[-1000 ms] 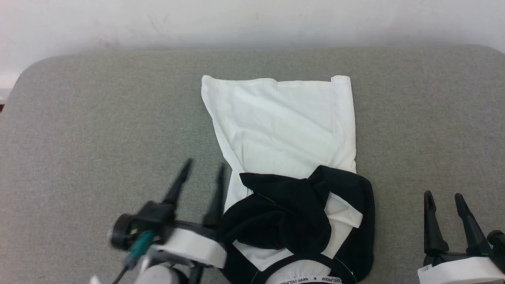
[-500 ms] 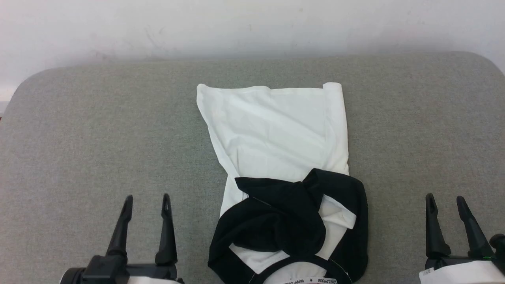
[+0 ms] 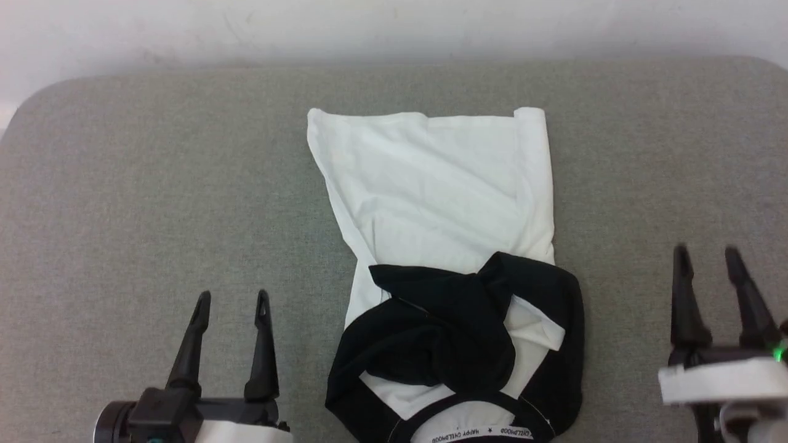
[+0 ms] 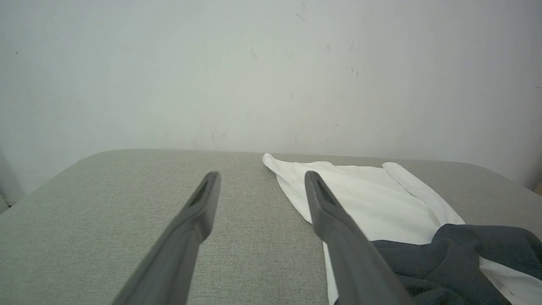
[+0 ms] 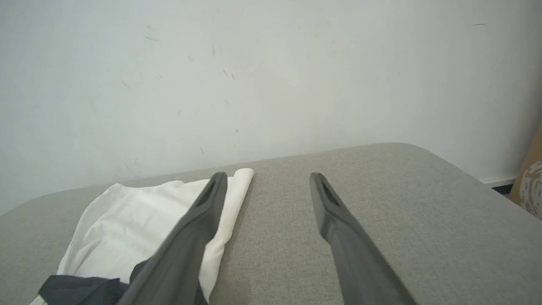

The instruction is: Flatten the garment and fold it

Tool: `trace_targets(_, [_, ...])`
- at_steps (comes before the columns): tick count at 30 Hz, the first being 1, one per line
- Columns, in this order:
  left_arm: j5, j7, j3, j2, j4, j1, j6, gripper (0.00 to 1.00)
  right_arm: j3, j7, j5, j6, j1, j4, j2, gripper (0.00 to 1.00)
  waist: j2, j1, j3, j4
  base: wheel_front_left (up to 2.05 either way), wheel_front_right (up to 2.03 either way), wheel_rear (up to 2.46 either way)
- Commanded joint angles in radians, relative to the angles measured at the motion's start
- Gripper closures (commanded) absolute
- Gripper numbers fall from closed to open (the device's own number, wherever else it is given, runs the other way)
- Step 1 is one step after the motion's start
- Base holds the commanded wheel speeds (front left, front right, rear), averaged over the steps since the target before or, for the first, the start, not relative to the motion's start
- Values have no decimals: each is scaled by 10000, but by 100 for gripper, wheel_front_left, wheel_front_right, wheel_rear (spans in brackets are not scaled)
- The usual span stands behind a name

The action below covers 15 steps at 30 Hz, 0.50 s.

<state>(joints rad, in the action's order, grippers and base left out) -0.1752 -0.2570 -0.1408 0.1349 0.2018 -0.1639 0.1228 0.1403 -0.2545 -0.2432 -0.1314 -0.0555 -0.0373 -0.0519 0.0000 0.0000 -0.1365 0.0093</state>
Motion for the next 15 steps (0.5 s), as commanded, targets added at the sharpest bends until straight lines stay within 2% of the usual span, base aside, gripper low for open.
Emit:
trace_targets(1, [118, -46, 58, -50, -23, 205, -128, 0, 20, 125, 53, 7, 461, -117, 17, 0, 0, 0, -261, 29, 0, 0, 0])
trace_targets(9, [337, -47, 142, -301, 73, 897, -647, 0, 750, 2751, 490, 7, 3745, -479, 17, 0, 0, 0, -1366, 96, 0, 0, 0])
trace_targets(15, [418, -47, 140, -446, 152, 1371, -972, 0, 935, 4989, 898, 7, 6387, 191, 17, 0, 0, 0, -2198, 144, 0, 0, 0])
